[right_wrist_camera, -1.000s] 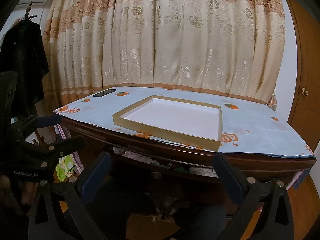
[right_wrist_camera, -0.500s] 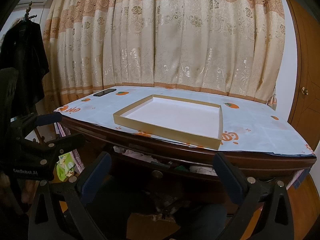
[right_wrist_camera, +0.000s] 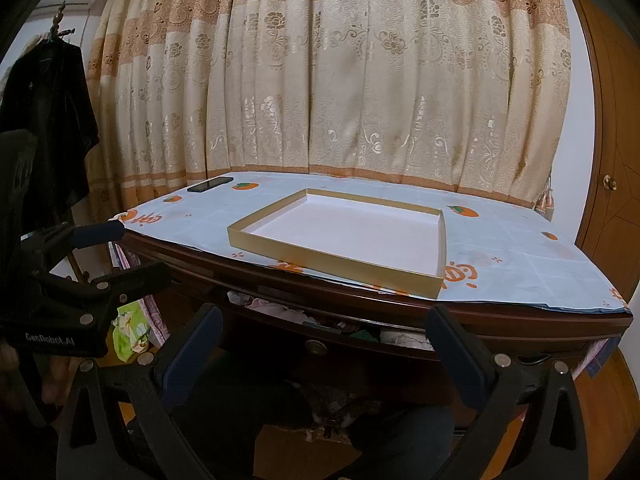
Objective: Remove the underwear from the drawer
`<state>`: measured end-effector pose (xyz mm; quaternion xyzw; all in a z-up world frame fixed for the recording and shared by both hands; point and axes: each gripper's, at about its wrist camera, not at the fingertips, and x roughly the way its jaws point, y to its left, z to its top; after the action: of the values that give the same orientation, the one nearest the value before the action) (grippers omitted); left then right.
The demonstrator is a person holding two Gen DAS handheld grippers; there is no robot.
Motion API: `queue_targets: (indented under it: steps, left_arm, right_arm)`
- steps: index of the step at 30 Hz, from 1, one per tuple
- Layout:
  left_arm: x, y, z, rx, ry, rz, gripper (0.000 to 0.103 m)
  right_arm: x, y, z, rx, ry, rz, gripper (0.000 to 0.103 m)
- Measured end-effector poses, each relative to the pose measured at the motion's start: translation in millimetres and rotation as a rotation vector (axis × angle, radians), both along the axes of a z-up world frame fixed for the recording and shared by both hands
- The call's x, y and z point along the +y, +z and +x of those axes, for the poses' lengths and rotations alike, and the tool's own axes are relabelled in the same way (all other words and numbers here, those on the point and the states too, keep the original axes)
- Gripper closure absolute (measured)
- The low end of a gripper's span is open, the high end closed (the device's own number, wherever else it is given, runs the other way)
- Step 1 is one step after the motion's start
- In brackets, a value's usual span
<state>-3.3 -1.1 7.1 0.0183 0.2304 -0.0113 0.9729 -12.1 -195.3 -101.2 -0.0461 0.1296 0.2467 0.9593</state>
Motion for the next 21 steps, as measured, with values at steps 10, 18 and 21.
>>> queue_targets:
  steps: [10, 18, 21]
  left_arm:
    - [0.4, -0.5, -0.3, -0.002, -0.001, 0.0, 0.0]
    - [0.3, -0.4, -0.8, -0.002, 0.0, 0.002, 0.0]
    - [0.2, -1.2, -1.0, -0.002, -0.002, 0.002, 0.0]
  right_arm:
    - [0.5, -1.2, -0.7, -0.001, 0.0, 0.0, 0.0]
    - [0.6, -1.2, -2.0, -0.004, -0.002, -0.001, 0.0]
    - [0.7, -1.5, -2.8, -0.009, -0.004, -0.004, 0.0]
